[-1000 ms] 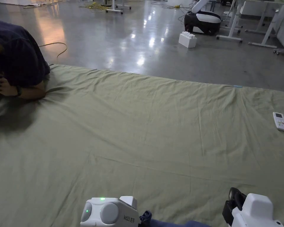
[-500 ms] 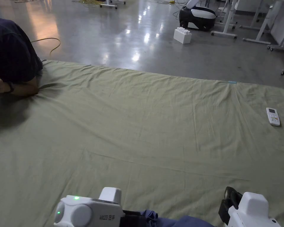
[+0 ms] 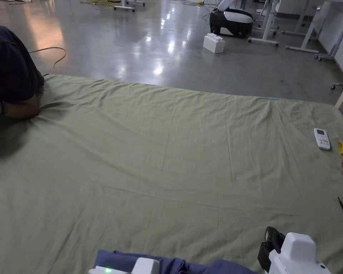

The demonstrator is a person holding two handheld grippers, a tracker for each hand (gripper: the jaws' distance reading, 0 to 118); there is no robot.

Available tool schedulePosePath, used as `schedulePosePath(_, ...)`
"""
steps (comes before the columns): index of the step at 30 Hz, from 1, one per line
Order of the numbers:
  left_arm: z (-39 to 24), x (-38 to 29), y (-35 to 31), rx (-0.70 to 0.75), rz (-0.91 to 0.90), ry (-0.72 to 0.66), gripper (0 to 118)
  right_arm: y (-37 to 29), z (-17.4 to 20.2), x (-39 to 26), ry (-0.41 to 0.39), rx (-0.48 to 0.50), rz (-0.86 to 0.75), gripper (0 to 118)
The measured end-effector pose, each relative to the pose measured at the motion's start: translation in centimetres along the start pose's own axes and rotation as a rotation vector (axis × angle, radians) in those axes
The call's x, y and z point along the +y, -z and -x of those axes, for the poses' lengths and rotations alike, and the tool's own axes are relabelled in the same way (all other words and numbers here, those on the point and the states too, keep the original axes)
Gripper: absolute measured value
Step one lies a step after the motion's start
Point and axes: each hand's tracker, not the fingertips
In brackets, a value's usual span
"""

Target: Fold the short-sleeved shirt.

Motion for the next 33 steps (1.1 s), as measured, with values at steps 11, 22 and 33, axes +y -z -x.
schedulePosePath(11,0.3,0.6,-2.0,-0.036,-0.05,0.038,35,-0.6,-0.1,0.2,0.003,-0.003,-0.003,0)
schedulePosePath(22,12.3,1.9,-11.1,0.113,-0.207,-0.125,87,-1.2,-1.1,1.4,-0.004,-0.022,-0.029,0)
schedulePosePath(33,20.4,-0.4,-8.3,-0.3,-0.172,-0.345,98,-0.8,-0.5,0.6,-0.01,-0.011,-0.011,0)
